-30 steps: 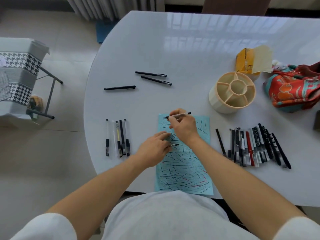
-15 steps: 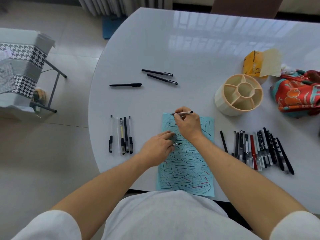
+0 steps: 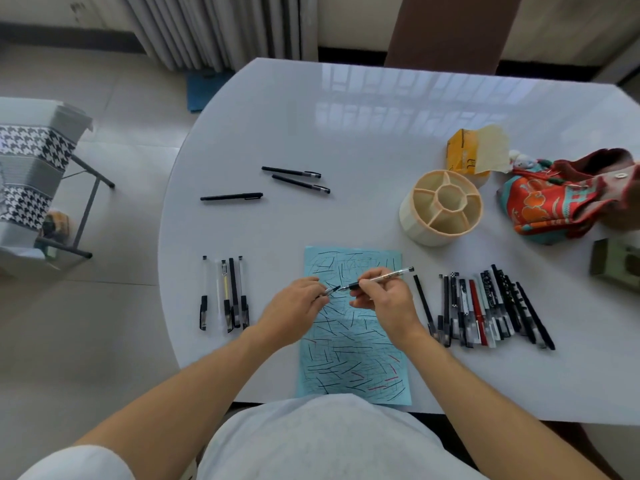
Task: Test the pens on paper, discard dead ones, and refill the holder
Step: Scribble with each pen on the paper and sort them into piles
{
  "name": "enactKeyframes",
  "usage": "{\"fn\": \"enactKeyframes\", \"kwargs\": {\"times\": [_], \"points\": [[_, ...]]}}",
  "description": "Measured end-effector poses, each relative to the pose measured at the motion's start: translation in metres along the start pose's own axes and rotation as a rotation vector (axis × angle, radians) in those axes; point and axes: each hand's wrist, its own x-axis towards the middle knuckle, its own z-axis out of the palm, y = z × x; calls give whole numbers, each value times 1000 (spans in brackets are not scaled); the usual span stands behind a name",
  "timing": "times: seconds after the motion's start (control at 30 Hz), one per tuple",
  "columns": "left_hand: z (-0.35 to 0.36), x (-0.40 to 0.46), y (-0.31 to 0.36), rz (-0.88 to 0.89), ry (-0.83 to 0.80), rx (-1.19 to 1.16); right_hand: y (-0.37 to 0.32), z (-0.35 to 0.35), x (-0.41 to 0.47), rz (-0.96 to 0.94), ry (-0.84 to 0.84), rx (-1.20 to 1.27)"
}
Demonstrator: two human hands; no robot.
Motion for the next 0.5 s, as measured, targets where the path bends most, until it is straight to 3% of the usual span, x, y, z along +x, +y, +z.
{"fn": "enactKeyframes", "kwargs": {"times": [0.23,0.5], "points": [[-11,-1,18,87,20,101,-3,7,-4,-1,-91,-34],[-19,-19,17,12,22,170,8,22,-7,-28,-79,-187]]}}
